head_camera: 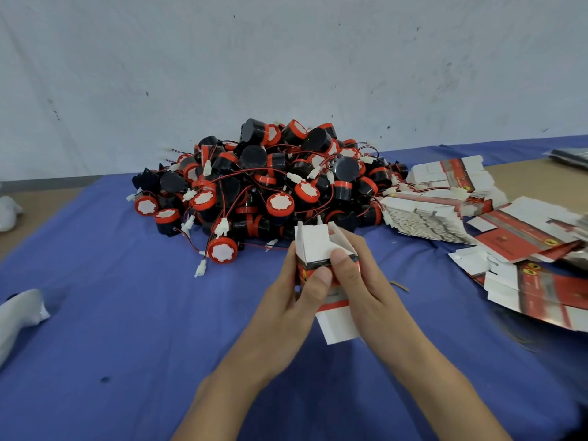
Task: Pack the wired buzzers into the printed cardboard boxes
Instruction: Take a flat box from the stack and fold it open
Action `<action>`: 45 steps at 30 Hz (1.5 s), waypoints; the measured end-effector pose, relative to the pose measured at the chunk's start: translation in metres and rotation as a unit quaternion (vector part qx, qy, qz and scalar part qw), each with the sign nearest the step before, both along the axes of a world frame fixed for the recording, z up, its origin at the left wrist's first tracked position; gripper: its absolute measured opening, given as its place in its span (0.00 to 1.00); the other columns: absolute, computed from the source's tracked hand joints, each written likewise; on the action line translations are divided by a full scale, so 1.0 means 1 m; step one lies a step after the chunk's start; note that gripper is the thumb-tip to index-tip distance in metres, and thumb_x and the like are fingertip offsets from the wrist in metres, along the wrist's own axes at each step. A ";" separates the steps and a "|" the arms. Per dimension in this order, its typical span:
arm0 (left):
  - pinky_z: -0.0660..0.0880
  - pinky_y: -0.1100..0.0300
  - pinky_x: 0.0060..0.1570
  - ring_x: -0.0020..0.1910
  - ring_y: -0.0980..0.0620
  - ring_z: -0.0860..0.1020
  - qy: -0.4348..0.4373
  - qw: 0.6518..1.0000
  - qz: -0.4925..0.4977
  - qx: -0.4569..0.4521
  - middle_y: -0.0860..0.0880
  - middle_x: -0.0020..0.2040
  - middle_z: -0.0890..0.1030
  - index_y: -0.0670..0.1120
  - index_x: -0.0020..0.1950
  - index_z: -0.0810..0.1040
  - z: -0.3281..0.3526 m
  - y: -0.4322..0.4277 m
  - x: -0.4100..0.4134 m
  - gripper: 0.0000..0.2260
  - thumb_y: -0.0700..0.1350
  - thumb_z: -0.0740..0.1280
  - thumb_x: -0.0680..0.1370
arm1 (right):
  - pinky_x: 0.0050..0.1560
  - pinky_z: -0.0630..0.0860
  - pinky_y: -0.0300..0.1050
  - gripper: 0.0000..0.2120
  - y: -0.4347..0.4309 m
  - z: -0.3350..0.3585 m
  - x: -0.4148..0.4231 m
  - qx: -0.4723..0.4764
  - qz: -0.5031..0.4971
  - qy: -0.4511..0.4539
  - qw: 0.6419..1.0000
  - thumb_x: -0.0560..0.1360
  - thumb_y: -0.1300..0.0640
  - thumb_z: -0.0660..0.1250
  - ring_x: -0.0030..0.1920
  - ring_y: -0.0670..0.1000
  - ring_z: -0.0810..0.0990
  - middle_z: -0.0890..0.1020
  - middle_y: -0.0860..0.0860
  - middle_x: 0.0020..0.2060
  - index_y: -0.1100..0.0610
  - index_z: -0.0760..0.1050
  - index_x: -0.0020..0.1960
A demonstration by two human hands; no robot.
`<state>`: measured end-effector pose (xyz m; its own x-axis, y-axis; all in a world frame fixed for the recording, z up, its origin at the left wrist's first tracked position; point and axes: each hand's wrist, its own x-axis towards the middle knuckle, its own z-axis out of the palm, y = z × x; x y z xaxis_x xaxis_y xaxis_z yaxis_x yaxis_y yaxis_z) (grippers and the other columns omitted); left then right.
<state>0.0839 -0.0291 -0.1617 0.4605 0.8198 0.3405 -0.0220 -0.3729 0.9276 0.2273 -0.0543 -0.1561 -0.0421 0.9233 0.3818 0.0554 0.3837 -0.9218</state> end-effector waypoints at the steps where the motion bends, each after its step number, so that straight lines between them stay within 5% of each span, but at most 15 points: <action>1: 0.72 0.76 0.55 0.63 0.65 0.77 0.000 1.000 0.001 -0.001 0.65 0.65 0.78 0.60 0.76 0.65 0.000 0.000 0.000 0.25 0.63 0.59 0.80 | 0.52 0.83 0.48 0.19 0.000 -0.001 0.000 0.000 -0.001 -0.003 1.000 0.79 0.34 0.58 0.57 0.48 0.83 0.81 0.41 0.58 0.34 0.69 0.69; 11: 0.70 0.75 0.57 0.65 0.64 0.76 0.007 1.000 0.008 0.004 0.64 0.65 0.77 0.62 0.77 0.63 -0.001 0.004 0.003 0.26 0.65 0.58 0.79 | 0.45 0.83 0.46 0.15 0.000 -0.001 -0.004 0.018 -0.060 0.000 0.998 0.82 0.40 0.57 0.52 0.50 0.84 0.83 0.46 0.54 0.40 0.75 0.64; 18: 0.71 0.76 0.56 0.65 0.65 0.75 0.003 1.000 0.008 0.015 0.66 0.66 0.76 0.60 0.78 0.61 -0.005 0.005 0.001 0.29 0.68 0.57 0.79 | 0.53 0.81 0.60 0.14 -0.001 -0.003 -0.008 0.014 -0.082 -0.009 0.997 0.81 0.40 0.57 0.57 0.52 0.83 0.82 0.49 0.58 0.40 0.75 0.62; 28: 0.72 0.74 0.56 0.64 0.62 0.77 0.017 1.000 0.011 0.022 0.63 0.65 0.78 0.60 0.77 0.63 -0.007 0.006 0.003 0.28 0.69 0.56 0.80 | 0.52 0.81 0.61 0.12 -0.004 0.002 -0.012 0.055 -0.128 -0.031 0.990 0.80 0.39 0.57 0.57 0.53 0.82 0.79 0.45 0.58 0.41 0.76 0.56; 39: 0.68 0.77 0.59 0.67 0.67 0.73 0.004 1.000 -0.006 0.004 0.67 0.66 0.75 0.63 0.75 0.64 -0.002 0.000 0.002 0.26 0.69 0.55 0.79 | 0.52 0.79 0.47 0.14 -0.006 0.004 -0.011 0.106 -0.174 -0.104 0.974 0.80 0.41 0.56 0.59 0.50 0.79 0.77 0.41 0.57 0.47 0.77 0.53; 45: 0.70 0.73 0.60 0.67 0.62 0.74 0.000 1.000 -0.015 -0.003 0.63 0.66 0.77 0.59 0.76 0.65 -0.001 -0.002 0.003 0.29 0.71 0.55 0.78 | 0.53 0.78 0.49 0.06 -0.007 0.006 -0.013 0.145 -0.205 -0.121 0.960 0.80 0.41 0.57 0.59 0.50 0.78 0.76 0.38 0.56 0.34 0.73 0.49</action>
